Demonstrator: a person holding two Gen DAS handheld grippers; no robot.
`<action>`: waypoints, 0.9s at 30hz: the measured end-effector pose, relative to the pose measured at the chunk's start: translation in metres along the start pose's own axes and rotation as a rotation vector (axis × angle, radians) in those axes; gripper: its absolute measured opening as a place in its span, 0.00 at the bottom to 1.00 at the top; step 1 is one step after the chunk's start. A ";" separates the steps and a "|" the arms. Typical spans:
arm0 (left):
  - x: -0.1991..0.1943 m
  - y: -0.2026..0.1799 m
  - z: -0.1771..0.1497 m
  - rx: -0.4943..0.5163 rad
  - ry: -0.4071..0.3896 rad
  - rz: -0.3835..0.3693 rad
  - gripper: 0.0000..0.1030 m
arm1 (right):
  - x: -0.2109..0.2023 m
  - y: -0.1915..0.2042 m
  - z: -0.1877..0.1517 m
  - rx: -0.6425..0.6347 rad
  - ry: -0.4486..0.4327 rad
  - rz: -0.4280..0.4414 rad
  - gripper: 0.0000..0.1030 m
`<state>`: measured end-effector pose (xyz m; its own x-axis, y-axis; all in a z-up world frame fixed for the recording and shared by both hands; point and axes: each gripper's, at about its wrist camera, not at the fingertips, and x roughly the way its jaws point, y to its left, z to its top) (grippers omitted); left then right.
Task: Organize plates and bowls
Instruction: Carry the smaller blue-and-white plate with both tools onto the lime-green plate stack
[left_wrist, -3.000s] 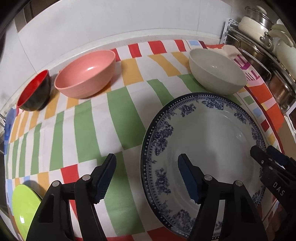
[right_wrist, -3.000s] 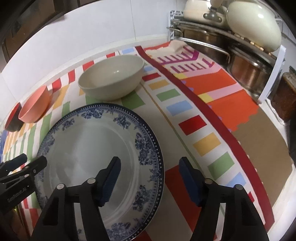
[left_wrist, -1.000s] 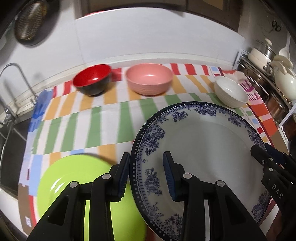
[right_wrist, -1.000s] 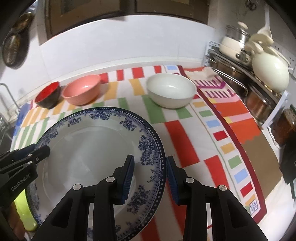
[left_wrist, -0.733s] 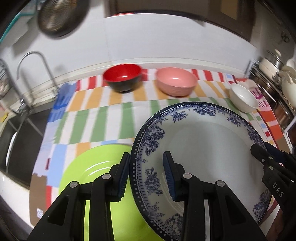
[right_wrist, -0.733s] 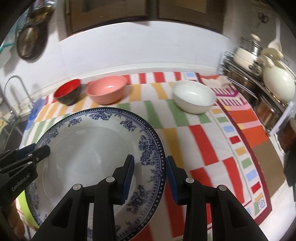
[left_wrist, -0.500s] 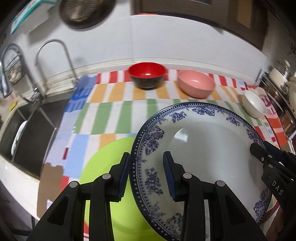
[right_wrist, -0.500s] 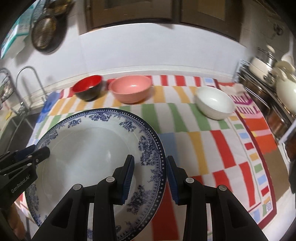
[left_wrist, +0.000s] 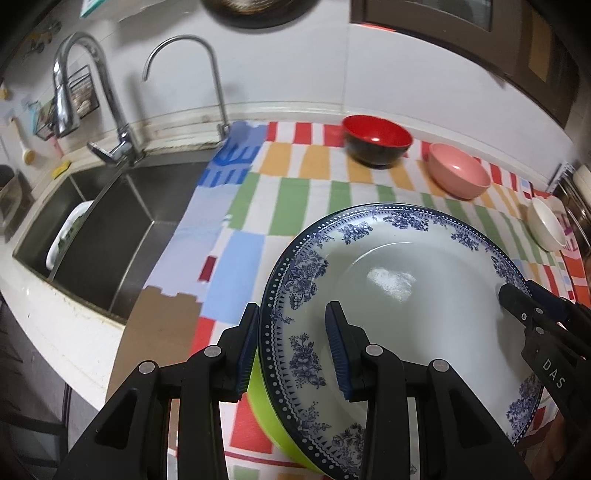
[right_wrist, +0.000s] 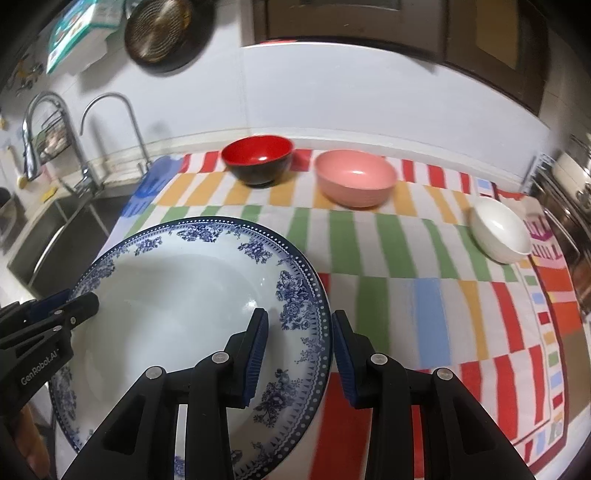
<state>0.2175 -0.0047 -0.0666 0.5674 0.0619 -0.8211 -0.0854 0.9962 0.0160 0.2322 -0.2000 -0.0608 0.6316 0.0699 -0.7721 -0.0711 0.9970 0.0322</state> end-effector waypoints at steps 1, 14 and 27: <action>0.002 0.004 -0.002 -0.005 0.006 0.004 0.35 | 0.002 0.005 0.000 -0.009 0.005 0.006 0.35; 0.028 0.024 -0.015 -0.023 0.084 0.018 0.35 | 0.031 0.034 -0.007 -0.047 0.086 0.040 0.35; 0.047 0.026 -0.025 -0.015 0.156 0.004 0.35 | 0.047 0.040 -0.015 -0.065 0.148 0.026 0.35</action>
<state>0.2217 0.0223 -0.1192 0.4331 0.0546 -0.8997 -0.1001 0.9949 0.0122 0.2477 -0.1568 -0.1057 0.5086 0.0852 -0.8568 -0.1390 0.9902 0.0160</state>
